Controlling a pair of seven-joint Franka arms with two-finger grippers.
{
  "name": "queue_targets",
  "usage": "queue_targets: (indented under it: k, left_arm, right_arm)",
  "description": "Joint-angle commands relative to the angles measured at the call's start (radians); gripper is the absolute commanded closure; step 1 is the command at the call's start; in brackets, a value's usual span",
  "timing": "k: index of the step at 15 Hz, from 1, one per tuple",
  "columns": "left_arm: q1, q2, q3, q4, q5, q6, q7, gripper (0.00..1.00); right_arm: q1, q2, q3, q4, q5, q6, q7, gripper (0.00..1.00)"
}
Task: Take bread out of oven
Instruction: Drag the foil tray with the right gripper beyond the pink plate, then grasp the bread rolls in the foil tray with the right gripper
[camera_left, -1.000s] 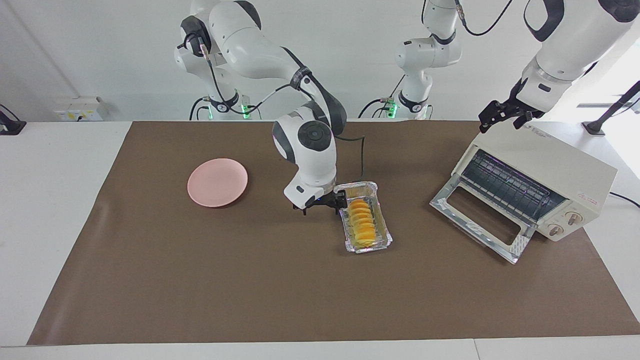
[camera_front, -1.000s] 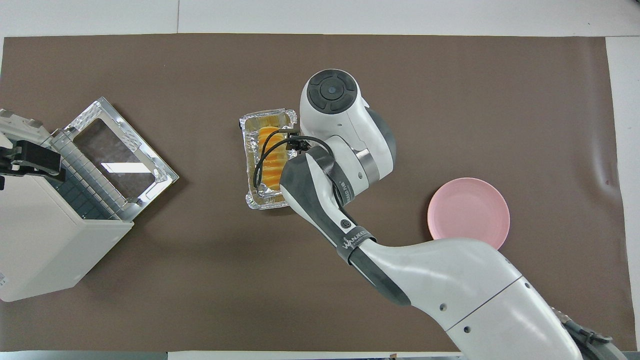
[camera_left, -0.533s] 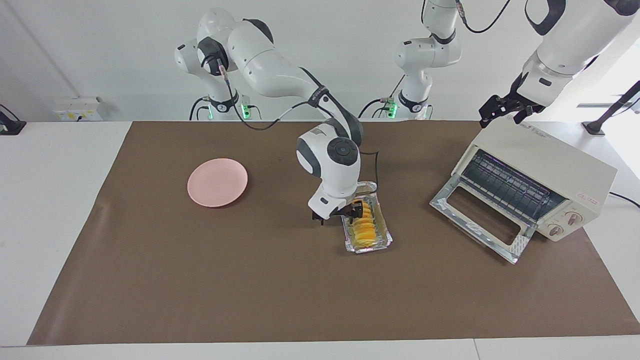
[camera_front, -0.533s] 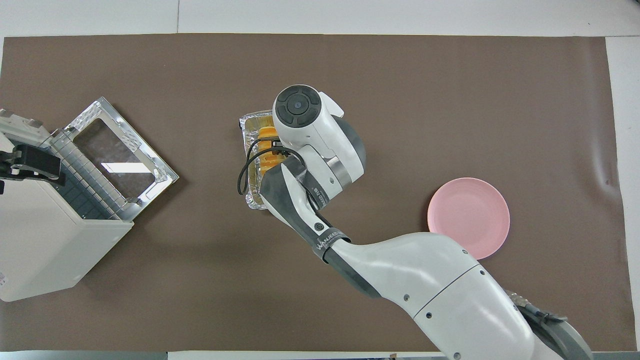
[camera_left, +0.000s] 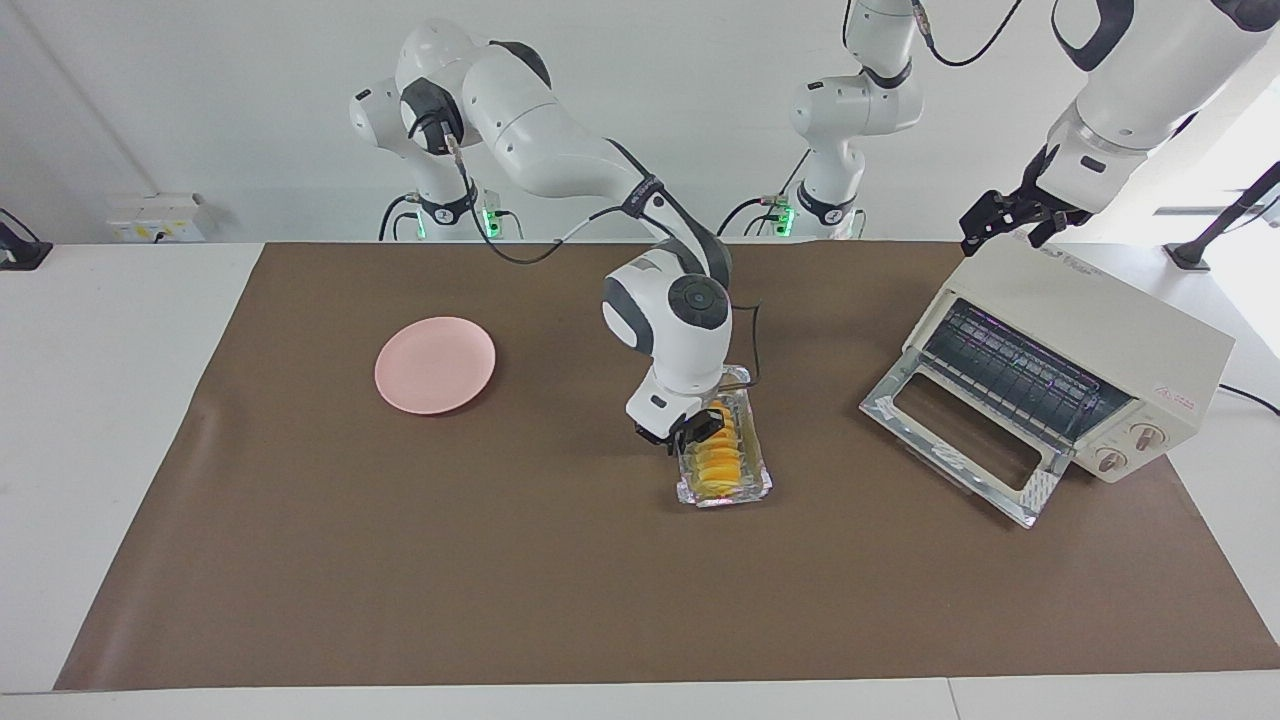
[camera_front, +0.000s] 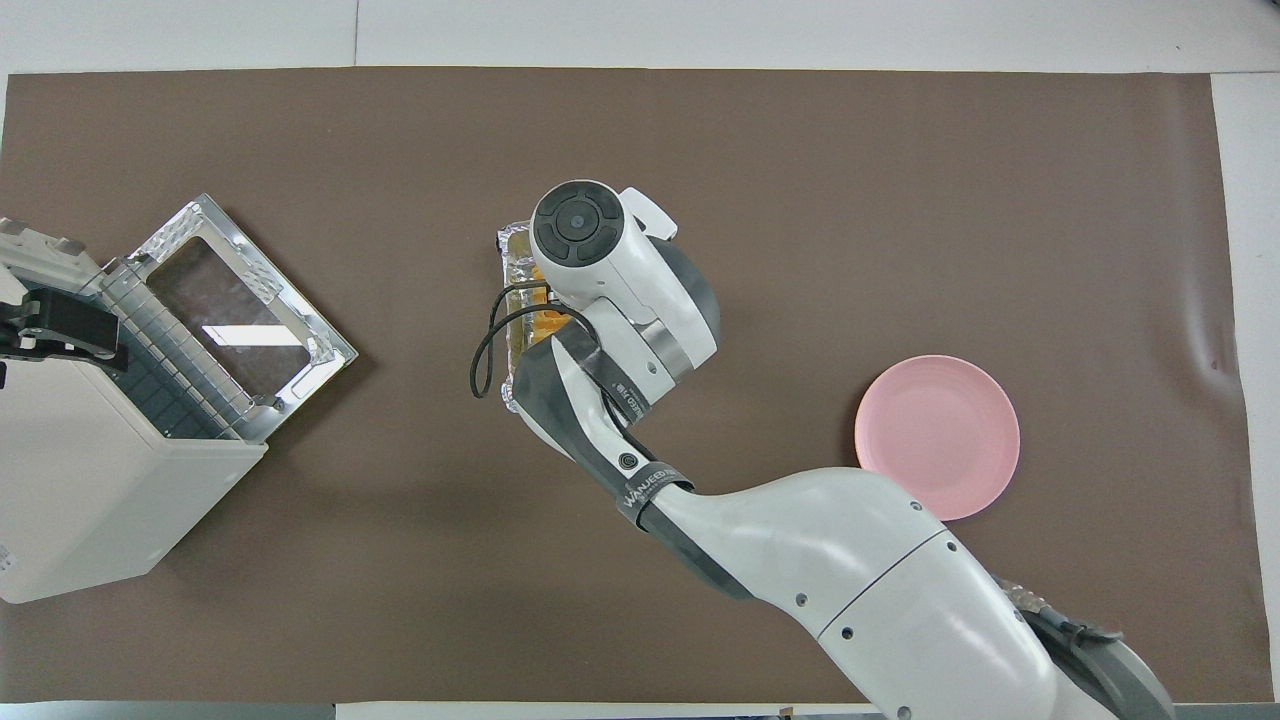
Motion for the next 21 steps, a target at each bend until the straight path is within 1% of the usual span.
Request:
queue_targets:
  k: [1, 3, 4, 6, 8, 9, 11, 13, 14, 16, 18, 19, 21]
  left_arm:
    - [-0.005, -0.024, 0.010, -0.023, -0.016, -0.001, -0.008, 0.00]
    - [-0.005, -0.024, 0.010, -0.023, -0.016, -0.001, -0.008, 0.00]
    - [-0.005, -0.024, 0.010, -0.024, -0.016, -0.001, -0.008, 0.00]
    - [-0.005, -0.024, 0.010, -0.024, -0.016, -0.001, -0.008, 0.00]
    - [-0.005, -0.024, 0.010, -0.024, -0.016, -0.001, -0.008, 0.00]
    - [-0.005, -0.024, 0.010, -0.024, -0.016, -0.001, -0.008, 0.00]
    - [-0.005, -0.024, 0.010, -0.024, -0.016, -0.001, -0.008, 0.00]
    - [-0.005, -0.024, 0.010, -0.023, -0.016, -0.001, -0.008, 0.00]
    - [-0.005, -0.024, 0.010, -0.022, -0.016, -0.001, -0.008, 0.00]
    - [-0.005, -0.024, 0.010, -0.023, -0.016, -0.001, -0.008, 0.00]
    - [-0.005, -0.024, 0.010, -0.024, -0.016, -0.001, -0.008, 0.00]
    - [-0.005, -0.024, 0.010, -0.022, -0.016, -0.001, -0.008, 0.00]
    - [-0.005, -0.024, 0.010, -0.022, -0.016, -0.001, -0.008, 0.00]
  right_arm:
    - [-0.046, -0.025, 0.009, 0.027, 0.013, -0.084, 0.003, 1.00]
    - [-0.116, -0.058, 0.014, 0.032, 0.062, -0.138, -0.056, 1.00]
    - [-0.151, -0.064, 0.012, 0.058, 0.093, -0.175, -0.113, 1.00]
    - [-0.217, -0.064, 0.005, 0.110, 0.093, -0.247, -0.208, 1.00]
    - [-0.265, -0.064, -0.011, 0.112, 0.070, -0.249, -0.333, 1.00]
    - [-0.276, -0.064, -0.031, 0.107, 0.037, -0.241, -0.392, 1.00]
    - [-0.369, -0.059, -0.043, 0.104, 0.021, -0.236, -0.548, 1.00]
    - [-0.461, -0.046, -0.043, 0.102, 0.024, -0.200, -0.688, 1.00]
    - [-0.487, -0.041, -0.043, 0.095, 0.030, -0.174, -0.723, 1.00]
    - [-0.501, -0.038, -0.043, 0.058, 0.029, -0.102, -0.742, 1.00]
    - [-0.532, -0.046, -0.043, -0.027, 0.027, -0.010, -0.791, 1.00]
    - [-0.537, -0.055, -0.043, -0.064, 0.032, 0.012, -0.794, 1.00]
    - [-0.540, -0.061, -0.043, -0.080, 0.030, 0.026, -0.813, 1.00]
